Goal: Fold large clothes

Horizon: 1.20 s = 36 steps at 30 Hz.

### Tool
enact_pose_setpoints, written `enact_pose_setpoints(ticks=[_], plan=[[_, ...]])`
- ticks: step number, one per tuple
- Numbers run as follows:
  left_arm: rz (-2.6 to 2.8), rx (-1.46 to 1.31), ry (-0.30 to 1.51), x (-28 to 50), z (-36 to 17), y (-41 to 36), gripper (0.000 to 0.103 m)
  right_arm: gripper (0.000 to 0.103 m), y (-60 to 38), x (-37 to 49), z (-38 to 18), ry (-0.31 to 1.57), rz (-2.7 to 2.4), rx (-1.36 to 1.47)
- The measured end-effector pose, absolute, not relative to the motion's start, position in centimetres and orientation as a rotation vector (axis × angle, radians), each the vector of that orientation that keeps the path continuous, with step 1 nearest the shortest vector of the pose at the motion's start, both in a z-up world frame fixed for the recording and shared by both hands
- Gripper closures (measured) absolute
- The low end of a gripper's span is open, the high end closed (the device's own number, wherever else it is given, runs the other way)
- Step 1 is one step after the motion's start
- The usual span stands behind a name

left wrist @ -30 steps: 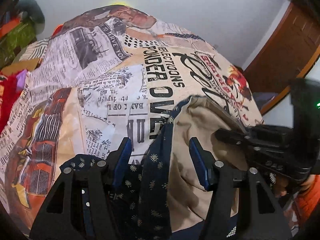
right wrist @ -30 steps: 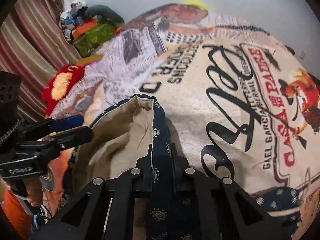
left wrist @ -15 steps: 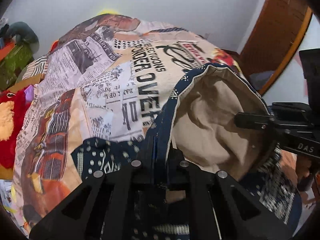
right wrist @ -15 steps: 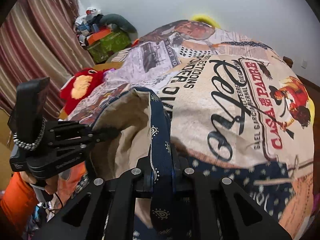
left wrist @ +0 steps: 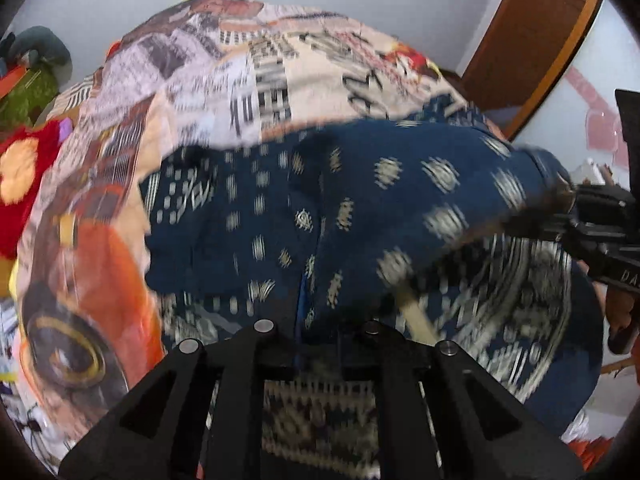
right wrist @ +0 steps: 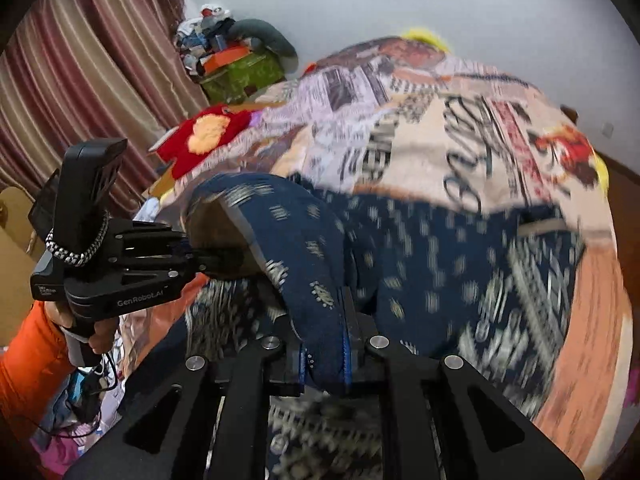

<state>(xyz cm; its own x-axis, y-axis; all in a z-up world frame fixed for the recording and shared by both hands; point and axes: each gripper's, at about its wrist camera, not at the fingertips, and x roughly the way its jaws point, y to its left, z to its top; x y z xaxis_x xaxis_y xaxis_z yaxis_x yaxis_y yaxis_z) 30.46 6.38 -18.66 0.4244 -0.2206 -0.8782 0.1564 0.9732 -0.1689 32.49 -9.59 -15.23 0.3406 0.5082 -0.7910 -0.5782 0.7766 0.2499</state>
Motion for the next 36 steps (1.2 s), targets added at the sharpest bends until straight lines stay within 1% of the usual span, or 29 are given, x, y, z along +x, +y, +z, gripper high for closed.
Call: enact_pose_setpoints(ticks=[2,5,6,7,8,9,10,11,12,15,16,17,18,21,22,23,25,29,36], plan=[[-0.222,-0.059,1.123,29.1,-19.3,6.5,0.09,0.093,-9.9,30.9,-16.0,1.013,0.695,-0.098],[-0.21,-0.058,1.137,26.9,-20.2,7.0,0.076,0.093,-10.4,29.2,-17.0,1.044,0.678,-0.11],[-0.214,-0.066,1.145,26.0,-20.5,7.1,0.069,0.093,-10.6,28.6,-17.4,1.056,0.669,-0.118],[-0.217,-0.071,1.148,25.5,-20.7,7.3,0.065,0.092,-10.8,28.2,-17.7,1.062,0.657,-0.126],[-0.217,-0.074,1.152,24.8,-20.8,7.5,0.064,0.089,-11.0,27.8,-17.9,1.067,0.644,-0.13],[-0.213,-0.072,1.155,24.2,-20.9,7.6,0.063,0.081,-11.3,27.5,-18.1,1.077,0.64,-0.125],[-0.205,-0.07,1.157,23.7,-21.0,7.8,0.061,0.068,-11.7,27.2,-18.3,1.093,0.644,-0.111],[-0.198,-0.071,1.158,23.5,-20.9,7.9,0.061,0.063,-12.0,27.1,-18.3,1.101,0.652,-0.096],[-0.188,-0.073,1.158,23.2,-20.8,8.2,0.061,0.059,-12.2,26.8,-18.2,1.098,0.657,-0.083],[-0.158,-0.094,1.138,22.7,-19.8,9.2,0.061,0.057,-13.1,25.7,-17.4,1.074,0.653,-0.099],[-0.145,-0.098,1.121,22.7,-19.1,9.5,0.061,0.052,-13.3,25.5,-17.0,1.072,0.648,-0.104],[-0.134,-0.101,1.098,22.8,-18.2,9.9,0.061,0.049,-13.5,25.2,-16.7,1.065,0.647,-0.104],[-0.126,-0.103,1.075,22.9,-17.3,10.1,0.058,0.047,-14.0,25.0,-16.0,1.043,0.652,-0.103],[-0.104,-0.101,0.997,23.5,-14.7,10.3,0.044,0.047,-14.7,25.0,-14.0,0.989,0.648,-0.103],[-0.103,-0.097,0.977,23.9,-14.1,10.2,0.041,0.046,-14.8,25.1,-13.5,0.977,0.646,-0.096],[-0.11,-0.088,0.956,24.5,-13.4,9.8,0.041,0.045,-15.0,25.5,-12.8,0.959,0.645,-0.081],[-0.127,-0.077,0.936,25.6,-12.7,8.8,0.04,0.038,-14.9,26.4,-12.1,0.934,0.639,-0.061],[-0.165,-0.071,0.938,27.7,-13.5,6.6,0.037,0.036,-13.6,28.4,-12.6,0.934,0.622,-0.058],[-0.175,-0.03,1.092,29.4,-20.1,4.2,0.037,0.036,-11.8,30.0,-17.8,1.082,0.596,-0.118]])
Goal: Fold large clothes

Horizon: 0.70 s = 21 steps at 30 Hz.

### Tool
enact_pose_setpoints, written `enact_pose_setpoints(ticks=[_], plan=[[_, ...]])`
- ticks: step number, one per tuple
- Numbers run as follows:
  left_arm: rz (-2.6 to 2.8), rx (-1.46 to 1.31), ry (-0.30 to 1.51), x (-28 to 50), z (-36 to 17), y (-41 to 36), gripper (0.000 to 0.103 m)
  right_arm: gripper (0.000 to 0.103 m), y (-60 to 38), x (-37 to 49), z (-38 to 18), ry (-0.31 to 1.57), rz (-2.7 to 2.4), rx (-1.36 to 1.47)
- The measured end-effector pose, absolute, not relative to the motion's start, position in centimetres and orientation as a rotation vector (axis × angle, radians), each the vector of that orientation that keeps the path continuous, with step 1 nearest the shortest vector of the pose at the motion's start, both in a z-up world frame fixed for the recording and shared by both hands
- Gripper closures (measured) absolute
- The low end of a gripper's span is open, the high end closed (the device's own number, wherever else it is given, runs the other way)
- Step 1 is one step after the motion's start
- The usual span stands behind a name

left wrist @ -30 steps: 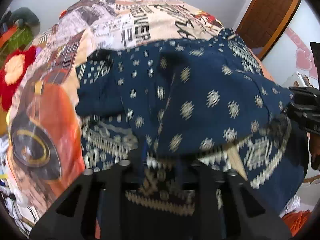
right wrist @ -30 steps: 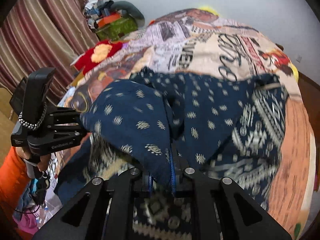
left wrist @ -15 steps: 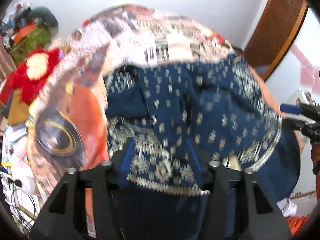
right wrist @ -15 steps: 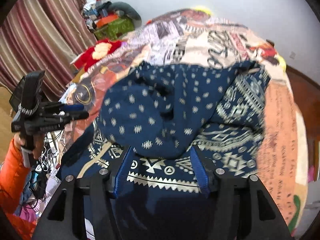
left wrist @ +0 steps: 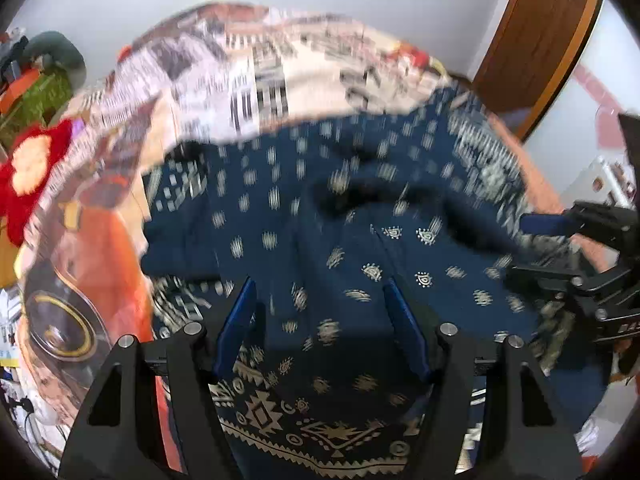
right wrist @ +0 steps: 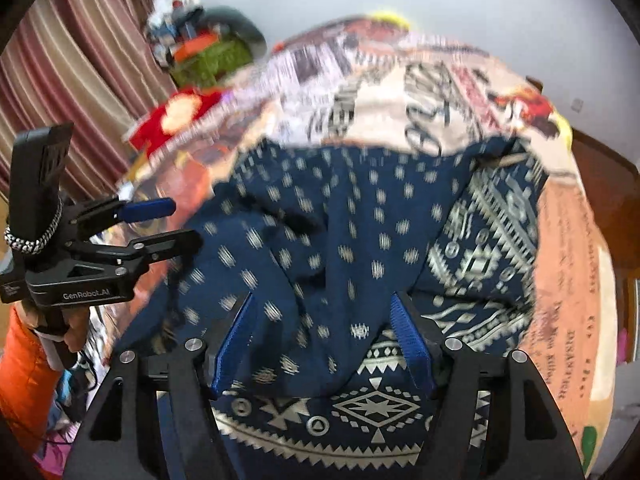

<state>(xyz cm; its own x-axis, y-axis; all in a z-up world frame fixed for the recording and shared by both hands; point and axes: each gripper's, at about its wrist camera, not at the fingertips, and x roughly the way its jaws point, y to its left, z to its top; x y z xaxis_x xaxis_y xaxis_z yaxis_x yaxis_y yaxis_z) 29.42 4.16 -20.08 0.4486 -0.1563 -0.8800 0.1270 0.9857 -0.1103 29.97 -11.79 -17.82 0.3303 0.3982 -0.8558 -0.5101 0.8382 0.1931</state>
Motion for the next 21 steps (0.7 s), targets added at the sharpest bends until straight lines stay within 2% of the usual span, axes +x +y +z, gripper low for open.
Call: enact_pose_setpoints(ticks=[3,8,18,21], plan=[[-0.173,0.001,1.128,28.5,-22.0,3.8,0.036,0.036,-12.1,29.5,-19.8,1.132,0.594,-0.151],[-0.164,-0.023,1.103,26.9,-21.5,4.7,0.034,0.035,-14.1,28.6,-19.9,1.136,0.589,-0.08],[-0.095,0.062,0.972,23.5,-16.5,6.7,0.033,0.035,-16.7,26.0,-16.5,1.06,0.523,-0.088],[-0.057,0.061,0.929,22.1,-14.9,8.3,0.029,0.035,-18.1,25.4,-15.3,1.034,0.492,-0.064]])
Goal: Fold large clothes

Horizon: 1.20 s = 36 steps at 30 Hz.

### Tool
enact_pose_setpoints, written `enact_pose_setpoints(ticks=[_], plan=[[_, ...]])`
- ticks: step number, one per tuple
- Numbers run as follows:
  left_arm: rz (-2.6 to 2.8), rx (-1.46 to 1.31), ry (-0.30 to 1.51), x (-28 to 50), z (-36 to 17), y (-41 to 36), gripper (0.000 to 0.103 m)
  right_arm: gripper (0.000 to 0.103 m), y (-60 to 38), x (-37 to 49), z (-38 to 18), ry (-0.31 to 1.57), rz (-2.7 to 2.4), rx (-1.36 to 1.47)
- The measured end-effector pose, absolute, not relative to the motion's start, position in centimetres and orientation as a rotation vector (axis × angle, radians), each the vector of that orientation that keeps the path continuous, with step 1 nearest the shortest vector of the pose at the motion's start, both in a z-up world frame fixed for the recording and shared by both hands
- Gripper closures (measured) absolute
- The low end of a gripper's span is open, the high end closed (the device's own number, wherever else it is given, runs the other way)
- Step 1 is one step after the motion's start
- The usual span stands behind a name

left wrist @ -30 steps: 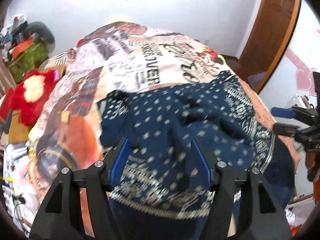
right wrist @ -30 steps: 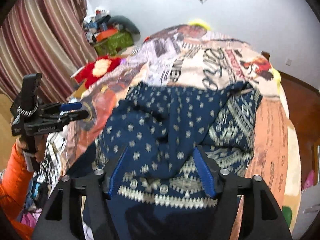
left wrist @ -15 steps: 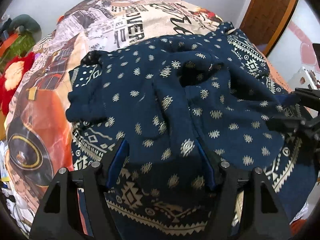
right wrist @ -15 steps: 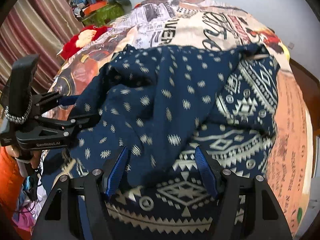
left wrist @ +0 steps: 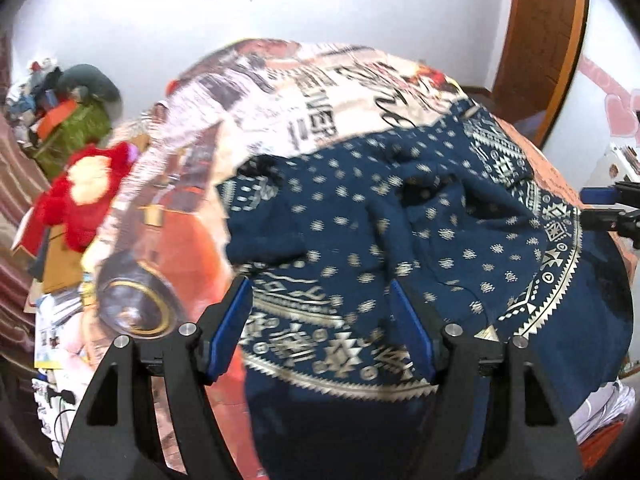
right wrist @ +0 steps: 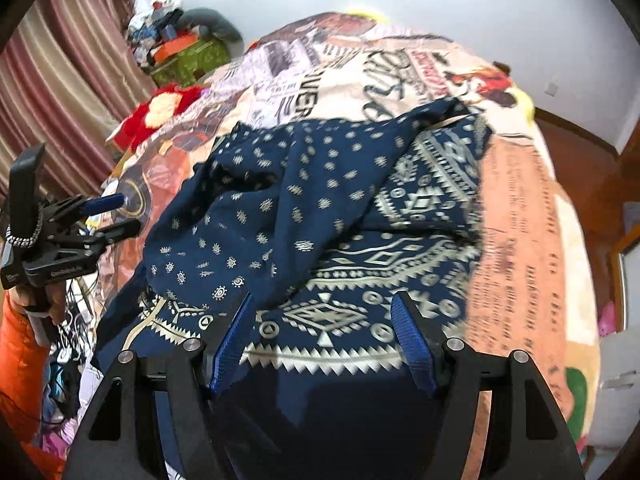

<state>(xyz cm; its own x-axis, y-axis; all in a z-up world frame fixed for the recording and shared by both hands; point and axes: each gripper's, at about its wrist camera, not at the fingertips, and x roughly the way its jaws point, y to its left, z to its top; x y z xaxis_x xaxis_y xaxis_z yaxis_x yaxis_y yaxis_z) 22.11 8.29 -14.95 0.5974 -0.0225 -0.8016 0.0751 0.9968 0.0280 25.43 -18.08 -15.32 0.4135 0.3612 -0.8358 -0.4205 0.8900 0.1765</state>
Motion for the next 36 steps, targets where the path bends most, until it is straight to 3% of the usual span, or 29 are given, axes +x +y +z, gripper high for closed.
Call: enact_pose_setpoints(ticks=[4,16,26,29,31,32,34,36], plan=[[-0.008,-0.01,0.921,20.5,-14.8,11.2,0.021,0.035,-20.4,24.2,-13.9,0.998,0.444,-0.013],[0.052,-0.375,1.206,14.9,-25.1,16.9,0.021,0.034,-24.7,19.8,-16.5,1.057,0.348,0.088],[0.018,-0.698,1.276,11.9,-30.2,17.5,0.021,0.034,-24.6,17.4,-16.8,1.016,0.386,0.125],[-0.065,-0.729,1.267,12.1,-29.6,16.9,0.037,0.039,-24.0,17.3,-16.8,1.005,0.417,0.14],[-0.106,-0.71,1.264,12.4,-28.7,16.2,0.056,0.047,-23.6,17.4,-17.0,1.0,0.41,0.128],[-0.114,-0.688,1.261,12.6,-28.2,15.8,0.059,0.051,-23.3,17.4,-17.1,0.993,0.404,0.11],[-0.136,-0.644,1.243,13.1,-27.0,15.0,0.079,0.071,-23.1,17.5,-17.1,0.981,0.395,0.083],[-0.148,-0.613,1.213,13.6,-25.7,14.3,0.085,0.082,-23.2,17.7,-17.1,0.98,0.407,0.102]])
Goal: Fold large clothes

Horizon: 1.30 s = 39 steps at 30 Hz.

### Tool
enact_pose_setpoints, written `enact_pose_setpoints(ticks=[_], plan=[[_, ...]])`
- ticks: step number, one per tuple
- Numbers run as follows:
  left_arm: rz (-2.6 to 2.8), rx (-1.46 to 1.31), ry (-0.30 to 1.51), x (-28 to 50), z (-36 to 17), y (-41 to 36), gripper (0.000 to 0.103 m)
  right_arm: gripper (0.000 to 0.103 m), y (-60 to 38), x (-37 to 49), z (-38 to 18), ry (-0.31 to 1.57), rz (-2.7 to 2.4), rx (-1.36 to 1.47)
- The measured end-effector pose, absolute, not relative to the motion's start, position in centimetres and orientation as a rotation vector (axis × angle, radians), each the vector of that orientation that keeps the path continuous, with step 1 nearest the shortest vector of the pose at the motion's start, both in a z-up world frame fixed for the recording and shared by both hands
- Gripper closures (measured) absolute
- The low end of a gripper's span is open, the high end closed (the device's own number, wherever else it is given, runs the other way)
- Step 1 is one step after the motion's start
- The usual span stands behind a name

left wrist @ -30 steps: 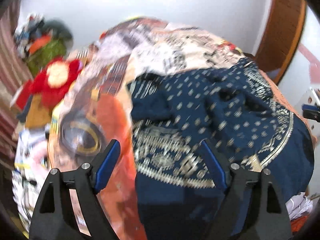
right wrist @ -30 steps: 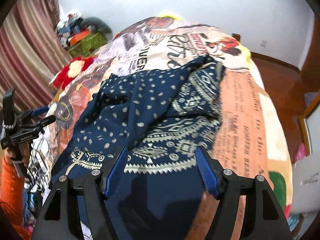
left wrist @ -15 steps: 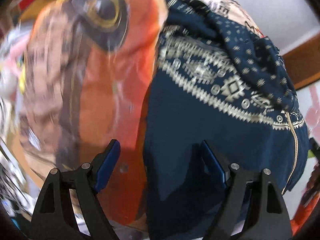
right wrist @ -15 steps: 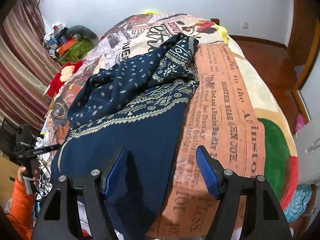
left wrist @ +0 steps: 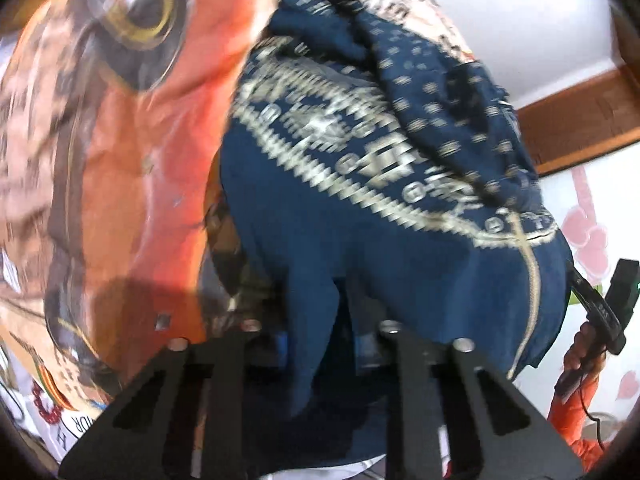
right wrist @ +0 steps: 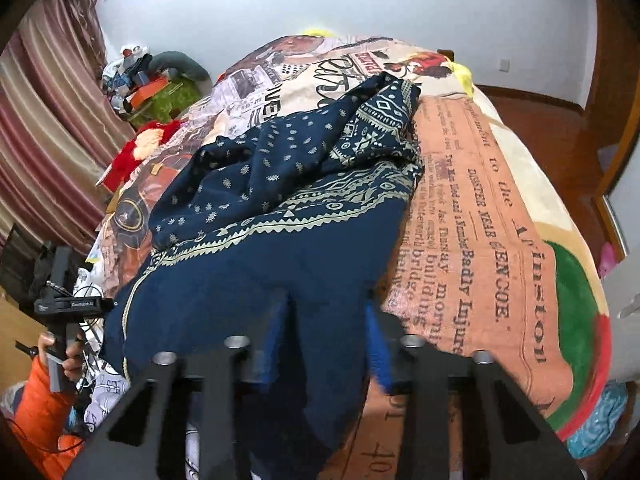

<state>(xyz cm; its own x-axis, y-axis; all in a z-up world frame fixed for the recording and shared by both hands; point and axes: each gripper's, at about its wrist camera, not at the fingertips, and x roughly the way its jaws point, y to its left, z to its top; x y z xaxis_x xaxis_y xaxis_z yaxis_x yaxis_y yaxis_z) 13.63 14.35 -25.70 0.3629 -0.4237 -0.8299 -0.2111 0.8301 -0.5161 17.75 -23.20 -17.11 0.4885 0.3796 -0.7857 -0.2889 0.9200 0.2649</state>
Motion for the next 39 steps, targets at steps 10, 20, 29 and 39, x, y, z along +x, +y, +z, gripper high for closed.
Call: enact_pose_setpoints(ticks=[10,20,29,39], plan=[[-0.219,-0.544,0.972,17.1,-16.4,14.0,0.093,0.094,-22.7,20.3,-14.4,0.875,0.449,0.111],[-0.042,-0.569,0.926,23.6,-18.1,18.1,0.094,0.095,-22.0,28.6,-13.7,0.829,0.387,0.061],[0.011,-0.532,1.113,24.2,-26.4,17.8,0.092,0.095,-21.8,32.5,-19.2,1.023,0.365,0.041],[-0.018,-0.482,1.093,22.7,-22.7,18.7,0.083,0.043,-24.1,29.2,-14.1,0.96,0.303,0.049]])
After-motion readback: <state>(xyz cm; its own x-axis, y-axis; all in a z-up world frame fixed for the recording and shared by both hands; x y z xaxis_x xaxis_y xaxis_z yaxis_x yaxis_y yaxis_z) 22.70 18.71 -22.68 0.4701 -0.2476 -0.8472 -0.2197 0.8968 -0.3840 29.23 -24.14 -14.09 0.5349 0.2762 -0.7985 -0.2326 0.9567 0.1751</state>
